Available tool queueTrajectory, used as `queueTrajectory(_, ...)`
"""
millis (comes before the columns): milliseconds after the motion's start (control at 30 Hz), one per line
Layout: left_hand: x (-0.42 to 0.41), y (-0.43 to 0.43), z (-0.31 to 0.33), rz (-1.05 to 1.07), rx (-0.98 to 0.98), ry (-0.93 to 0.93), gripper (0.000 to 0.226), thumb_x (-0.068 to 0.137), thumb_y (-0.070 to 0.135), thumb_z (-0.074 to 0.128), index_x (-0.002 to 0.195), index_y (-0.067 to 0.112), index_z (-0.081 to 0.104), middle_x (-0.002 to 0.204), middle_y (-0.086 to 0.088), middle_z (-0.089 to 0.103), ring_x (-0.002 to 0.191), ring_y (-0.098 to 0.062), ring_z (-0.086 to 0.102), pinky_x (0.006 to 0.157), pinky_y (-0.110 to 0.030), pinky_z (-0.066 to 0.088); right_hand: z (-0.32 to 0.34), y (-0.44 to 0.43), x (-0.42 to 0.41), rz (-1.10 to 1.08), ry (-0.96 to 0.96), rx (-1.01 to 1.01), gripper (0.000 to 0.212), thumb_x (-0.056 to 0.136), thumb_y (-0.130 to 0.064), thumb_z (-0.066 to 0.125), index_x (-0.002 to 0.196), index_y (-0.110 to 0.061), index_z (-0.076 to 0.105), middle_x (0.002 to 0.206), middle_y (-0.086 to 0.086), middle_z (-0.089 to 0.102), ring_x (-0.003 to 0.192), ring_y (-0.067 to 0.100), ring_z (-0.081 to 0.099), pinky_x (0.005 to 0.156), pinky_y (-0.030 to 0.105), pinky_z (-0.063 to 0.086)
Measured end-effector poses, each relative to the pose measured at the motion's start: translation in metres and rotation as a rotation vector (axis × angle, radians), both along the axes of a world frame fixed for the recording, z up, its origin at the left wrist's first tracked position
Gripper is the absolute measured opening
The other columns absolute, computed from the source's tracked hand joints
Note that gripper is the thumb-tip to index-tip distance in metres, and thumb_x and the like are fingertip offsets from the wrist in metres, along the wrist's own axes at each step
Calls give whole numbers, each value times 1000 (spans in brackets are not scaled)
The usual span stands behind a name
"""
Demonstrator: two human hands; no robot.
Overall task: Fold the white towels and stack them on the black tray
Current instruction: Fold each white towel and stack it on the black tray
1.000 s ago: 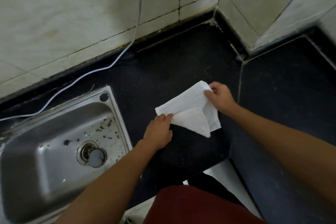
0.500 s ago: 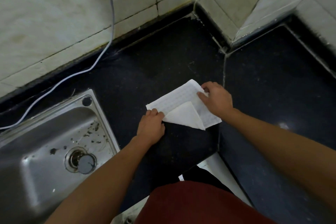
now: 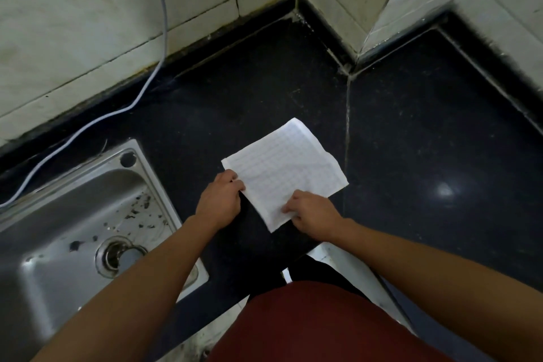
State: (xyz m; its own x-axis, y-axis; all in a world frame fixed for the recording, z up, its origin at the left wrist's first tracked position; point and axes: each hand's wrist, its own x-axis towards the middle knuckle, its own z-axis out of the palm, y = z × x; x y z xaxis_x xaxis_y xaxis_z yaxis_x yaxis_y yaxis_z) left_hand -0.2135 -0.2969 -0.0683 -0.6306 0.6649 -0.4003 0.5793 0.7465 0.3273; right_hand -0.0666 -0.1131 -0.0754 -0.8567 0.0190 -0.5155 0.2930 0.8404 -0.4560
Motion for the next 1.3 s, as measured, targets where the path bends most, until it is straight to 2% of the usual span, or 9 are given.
queueTrajectory(100, 2, -3, 1, 5, -15, 14, 28, 92, 13, 50, 115, 11, 66, 133, -5, 47, 118, -25, 46, 92, -38, 45, 3, 7, 3, -106, -4, -70, 35, 89, -22, 55, 123, -24, 64, 120, -4, 57, 111, 18, 55, 88, 31, 45)
queueTrajectory(233, 13, 5, 4, 6, 14, 54, 31, 92, 18, 53, 120, 11, 62, 138, -9, 44, 120, -28, 44, 96, -40, 43, 11, 56, 2, -609, 134, 84, 33, 90, -31, 59, 122, -23, 61, 119, -1, 60, 107, 20, 58, 88, 32, 44)
queueTrajectory(333, 33, 15, 7, -71, 8, 27, 38, 94, 26, 51, 130, 14, 55, 149, -10, 33, 132, -27, 35, 105, -38, 35, 9, 79, -1, -637, -19, 204, 38, 87, -40, 62, 120, -23, 56, 115, 3, 60, 104, 24, 59, 84, 37, 48)
queueTrajectory(500, 48, 19, 1, -166, -108, 23, 51, 95, 38, 50, 140, 19, 38, 158, -11, 10, 146, -27, 9, 115, -41, 19, 5, 80, -8, -780, -179, 126, 22, 79, -32, 65, 99, -26, 70, 103, 3, 69, 95, 24, 65, 74, 31, 48)
queueTrajectory(700, 41, -1, 1, -226, -101, 56, 49, 94, 37, 51, 138, 18, 43, 157, -13, 15, 146, -28, 14, 115, -41, 22, 16, 86, 15, -667, -277, 171, 21, 77, -36, 67, 95, -27, 65, 100, -1, 68, 91, 20, 63, 73, 30, 46)
queueTrajectory(933, 54, 7, 7, -153, 35, 109, 28, 91, 23, 53, 115, 12, 63, 122, -9, 53, 112, -27, 49, 93, -37, 40, 21, 103, -62, -744, 74, 115, 32, 84, -40, 63, 111, -24, 62, 109, 1, 67, 102, 26, 63, 80, 33, 47)
queueTrajectory(1033, 71, 16, 8, -230, 14, 77, 25, 94, 23, 46, 112, 13, 61, 112, -6, 51, 105, -24, 47, 88, -34, 36, 9, 104, -95, -708, 0, 124, 44, 84, -44, 66, 121, -21, 59, 117, 5, 64, 109, 28, 61, 86, 37, 48)
queueTrajectory(1133, 80, 15, 3, -251, -73, 65, 25, 95, 23, 44, 114, 13, 57, 117, -7, 48, 110, -25, 43, 89, -35, 35, -3, 105, -113, -639, -89, 174, 37, 85, -38, 66, 116, -17, 63, 114, 9, 65, 105, 29, 62, 82, 36, 49)
queueTrajectory(1300, 79, 9, 0, -220, -90, 65, 24, 94, 23, 45, 115, 16, 54, 117, -6, 46, 110, -24, 42, 89, -34, 35, -7, 122, -116, -640, -47, 248, 33, 88, -39, 61, 114, -19, 64, 111, 9, 66, 103, 30, 63, 81, 37, 48)
